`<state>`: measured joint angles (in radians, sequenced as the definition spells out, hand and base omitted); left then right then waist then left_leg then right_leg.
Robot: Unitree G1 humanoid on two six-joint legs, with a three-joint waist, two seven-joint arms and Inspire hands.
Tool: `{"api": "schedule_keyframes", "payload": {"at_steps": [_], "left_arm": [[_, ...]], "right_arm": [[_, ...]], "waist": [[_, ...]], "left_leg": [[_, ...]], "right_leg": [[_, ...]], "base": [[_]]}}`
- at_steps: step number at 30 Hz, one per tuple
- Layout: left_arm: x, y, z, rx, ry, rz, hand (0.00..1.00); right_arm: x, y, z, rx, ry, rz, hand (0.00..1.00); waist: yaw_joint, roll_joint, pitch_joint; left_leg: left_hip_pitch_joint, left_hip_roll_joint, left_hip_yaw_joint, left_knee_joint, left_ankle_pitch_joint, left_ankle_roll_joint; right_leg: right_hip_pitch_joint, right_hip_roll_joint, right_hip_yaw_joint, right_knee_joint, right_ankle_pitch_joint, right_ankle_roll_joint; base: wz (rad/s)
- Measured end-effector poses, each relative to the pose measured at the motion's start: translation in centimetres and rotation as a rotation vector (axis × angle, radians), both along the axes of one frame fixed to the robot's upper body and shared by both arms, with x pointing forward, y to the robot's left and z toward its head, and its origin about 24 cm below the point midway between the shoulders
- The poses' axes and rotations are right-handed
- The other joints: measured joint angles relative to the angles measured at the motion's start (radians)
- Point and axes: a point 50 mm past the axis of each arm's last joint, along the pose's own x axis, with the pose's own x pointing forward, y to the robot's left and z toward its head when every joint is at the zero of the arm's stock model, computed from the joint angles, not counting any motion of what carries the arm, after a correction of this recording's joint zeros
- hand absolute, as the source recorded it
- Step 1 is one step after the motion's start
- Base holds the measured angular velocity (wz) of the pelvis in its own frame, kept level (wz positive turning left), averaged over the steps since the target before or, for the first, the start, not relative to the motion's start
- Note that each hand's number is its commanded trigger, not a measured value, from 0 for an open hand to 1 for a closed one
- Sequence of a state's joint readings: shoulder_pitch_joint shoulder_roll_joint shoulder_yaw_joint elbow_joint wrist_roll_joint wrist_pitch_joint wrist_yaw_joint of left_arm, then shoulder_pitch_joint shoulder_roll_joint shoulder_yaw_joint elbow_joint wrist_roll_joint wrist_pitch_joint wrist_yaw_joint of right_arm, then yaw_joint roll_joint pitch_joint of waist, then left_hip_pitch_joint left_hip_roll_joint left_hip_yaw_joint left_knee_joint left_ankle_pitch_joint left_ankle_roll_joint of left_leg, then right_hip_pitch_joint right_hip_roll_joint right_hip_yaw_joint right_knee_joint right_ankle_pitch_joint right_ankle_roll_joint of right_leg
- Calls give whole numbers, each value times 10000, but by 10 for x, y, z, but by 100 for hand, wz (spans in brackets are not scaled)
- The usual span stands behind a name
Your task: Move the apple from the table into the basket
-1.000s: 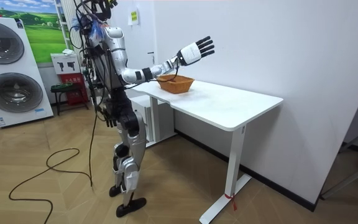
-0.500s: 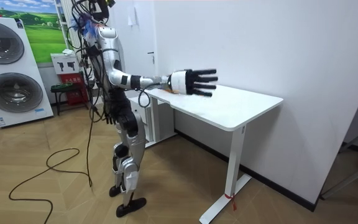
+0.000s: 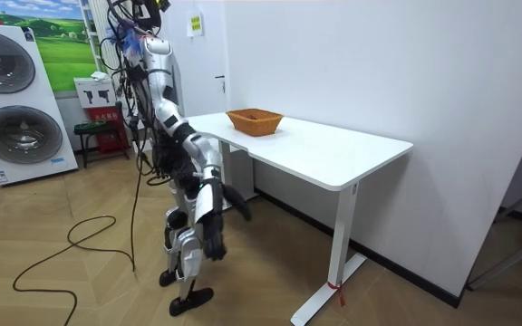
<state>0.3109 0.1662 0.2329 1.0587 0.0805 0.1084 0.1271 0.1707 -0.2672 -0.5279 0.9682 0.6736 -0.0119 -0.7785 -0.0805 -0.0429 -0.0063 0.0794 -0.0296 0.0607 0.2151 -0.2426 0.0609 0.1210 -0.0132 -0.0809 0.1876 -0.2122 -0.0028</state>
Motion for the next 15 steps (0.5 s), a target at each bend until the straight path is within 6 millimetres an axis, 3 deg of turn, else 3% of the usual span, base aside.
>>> {"api": "schedule_keyframes", "payload": {"at_steps": [5, 15], "left_arm": [[-3, -3, -1, -193, 170, 49, 0], [-4, -8, -4, -548, 299, -11, 0]], "right_arm": [[-29, 32, -28, 2291, 798, 1107, 0], [-37, 78, -55, 5779, 750, 4837, 0]], "waist": [[133, 104, -10], [607, 76, 52]], "left_leg": [[221, 3, 85, -105, 34, -12], [204, -5, 60, -86, 27, -2]], "right_leg": [[66, 6, 85, -5, -13, -21], [134, -9, -21, -160, 7, -11]], "base": [[-6], [1]]}}
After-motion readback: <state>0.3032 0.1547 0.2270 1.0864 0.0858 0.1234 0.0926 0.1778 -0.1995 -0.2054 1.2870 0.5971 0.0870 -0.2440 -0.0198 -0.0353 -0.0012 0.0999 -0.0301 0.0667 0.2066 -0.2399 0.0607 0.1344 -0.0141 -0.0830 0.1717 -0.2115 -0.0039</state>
